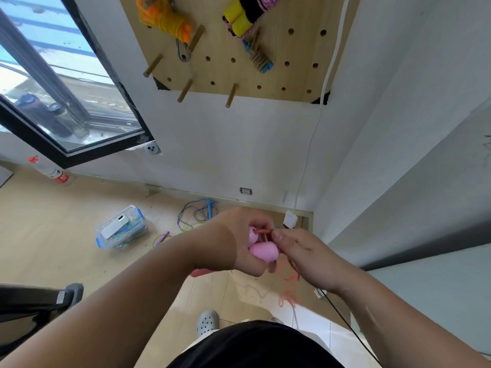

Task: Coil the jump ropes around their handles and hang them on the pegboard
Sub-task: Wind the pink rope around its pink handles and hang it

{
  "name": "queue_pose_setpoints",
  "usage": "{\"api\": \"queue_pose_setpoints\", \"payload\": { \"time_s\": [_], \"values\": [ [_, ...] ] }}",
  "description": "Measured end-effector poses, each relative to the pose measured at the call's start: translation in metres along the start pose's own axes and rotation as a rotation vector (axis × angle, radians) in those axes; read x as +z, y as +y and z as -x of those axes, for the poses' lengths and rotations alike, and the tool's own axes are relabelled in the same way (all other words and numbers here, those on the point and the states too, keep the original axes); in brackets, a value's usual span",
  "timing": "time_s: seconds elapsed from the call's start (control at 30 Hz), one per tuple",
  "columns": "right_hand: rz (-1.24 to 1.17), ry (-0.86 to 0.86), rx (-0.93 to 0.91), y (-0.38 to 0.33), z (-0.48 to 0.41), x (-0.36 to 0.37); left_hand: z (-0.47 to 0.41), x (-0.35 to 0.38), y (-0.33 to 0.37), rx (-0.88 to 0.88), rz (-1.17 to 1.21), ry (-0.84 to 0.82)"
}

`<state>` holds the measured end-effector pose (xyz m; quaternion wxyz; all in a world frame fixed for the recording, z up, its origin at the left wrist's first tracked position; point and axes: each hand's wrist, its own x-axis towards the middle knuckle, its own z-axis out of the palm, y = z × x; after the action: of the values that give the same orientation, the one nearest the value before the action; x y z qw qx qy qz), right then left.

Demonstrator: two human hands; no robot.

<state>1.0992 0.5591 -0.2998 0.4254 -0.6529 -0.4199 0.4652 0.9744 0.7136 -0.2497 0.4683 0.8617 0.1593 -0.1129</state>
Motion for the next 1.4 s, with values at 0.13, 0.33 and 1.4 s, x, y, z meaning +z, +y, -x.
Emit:
{"api": "queue_pose_setpoints", "payload": {
  "time_s": [0.13,0.33,1.4],
  "values": [
    [-0.012,0.165,-0.045,-0.005,0.003,0.008,0.004,-0.004,-0.013,-0.062,-0.009,0.089],
    [-0.326,0.337,-0.079,-0.032,-0.003,0.026,0.004,0.034,-0.022,-0.003,0.385,0.479],
    [0.340,0.307,0.018,-0.037,-0.002,0.002,0.000,0.011,-0.019,-0.146,1.353,0.401]
  ]
}}
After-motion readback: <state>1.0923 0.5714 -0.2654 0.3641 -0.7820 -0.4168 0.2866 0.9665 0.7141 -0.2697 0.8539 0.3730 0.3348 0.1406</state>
